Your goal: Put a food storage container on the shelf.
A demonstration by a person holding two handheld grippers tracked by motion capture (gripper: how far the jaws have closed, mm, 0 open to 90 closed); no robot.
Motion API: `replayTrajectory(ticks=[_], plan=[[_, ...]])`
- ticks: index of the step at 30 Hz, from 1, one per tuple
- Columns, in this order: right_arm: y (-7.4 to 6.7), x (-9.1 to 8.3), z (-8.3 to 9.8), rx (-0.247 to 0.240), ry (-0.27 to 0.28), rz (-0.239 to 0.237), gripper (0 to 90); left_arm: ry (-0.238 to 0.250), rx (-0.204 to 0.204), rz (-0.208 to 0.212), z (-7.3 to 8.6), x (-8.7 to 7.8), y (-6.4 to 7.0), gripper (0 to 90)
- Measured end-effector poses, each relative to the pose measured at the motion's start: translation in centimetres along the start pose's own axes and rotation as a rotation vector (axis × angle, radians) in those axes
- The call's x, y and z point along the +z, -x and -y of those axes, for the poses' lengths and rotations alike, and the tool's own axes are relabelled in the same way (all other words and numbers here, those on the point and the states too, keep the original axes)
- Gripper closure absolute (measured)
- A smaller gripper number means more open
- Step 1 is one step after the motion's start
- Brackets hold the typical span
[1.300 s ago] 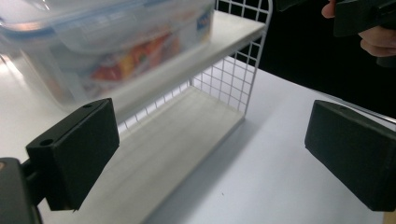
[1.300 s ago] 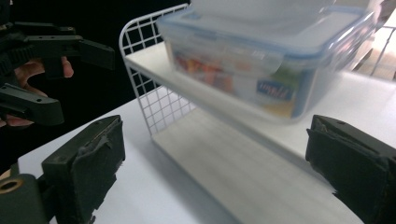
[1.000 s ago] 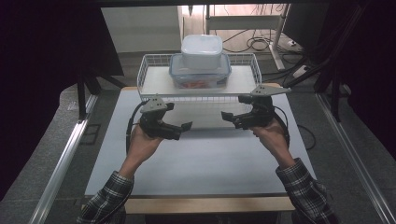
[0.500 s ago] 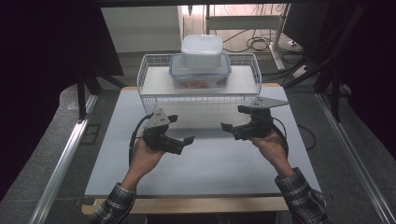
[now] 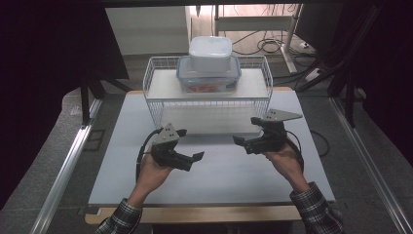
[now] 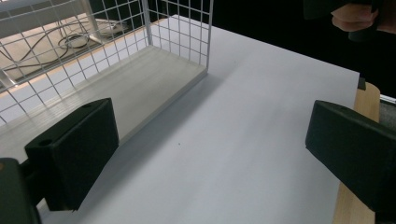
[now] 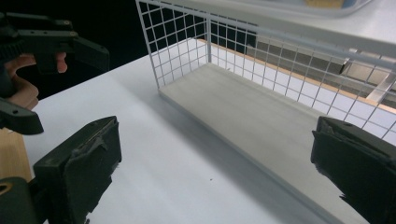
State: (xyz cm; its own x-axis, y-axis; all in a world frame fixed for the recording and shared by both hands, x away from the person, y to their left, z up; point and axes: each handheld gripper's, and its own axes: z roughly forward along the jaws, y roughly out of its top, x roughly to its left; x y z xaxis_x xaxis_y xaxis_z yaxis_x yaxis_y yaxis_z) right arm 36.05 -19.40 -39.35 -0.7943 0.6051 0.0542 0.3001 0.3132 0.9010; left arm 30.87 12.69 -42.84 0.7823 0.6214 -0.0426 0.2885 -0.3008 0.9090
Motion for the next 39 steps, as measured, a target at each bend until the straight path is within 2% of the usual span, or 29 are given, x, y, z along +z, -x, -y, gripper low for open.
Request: replayTrajectory(ticks=[7,14,21,29,39], plan=[[-0.1,-0.3,1.1,0.008,-0.017,-0.001,0.6,0.0,0.002,0.0,0.6,-0.5,0.6,2.3],[-0.3,-0.5,2.6,0.022,-0.049,0.006,0.0,-0.017,-0.021,-0.006,2.1,-0.6,0.9,2.1],[-0.3,-0.6,4.4,0.024,-0.094,0.022,0.0,-0.058,-0.031,-0.029,3.7,-0.4,0.7,1.7],[-0.3,-1.1,5.7,0.025,-0.113,0.034,0.0,-0.085,-0.049,-0.052,4.9,-0.6,0.4,1.5],[-0.1,-0.7,7.4,0.021,-0.154,0.056,0.0,-0.122,-0.07,-0.074,6.6,-0.6,-0.1,0.5]])
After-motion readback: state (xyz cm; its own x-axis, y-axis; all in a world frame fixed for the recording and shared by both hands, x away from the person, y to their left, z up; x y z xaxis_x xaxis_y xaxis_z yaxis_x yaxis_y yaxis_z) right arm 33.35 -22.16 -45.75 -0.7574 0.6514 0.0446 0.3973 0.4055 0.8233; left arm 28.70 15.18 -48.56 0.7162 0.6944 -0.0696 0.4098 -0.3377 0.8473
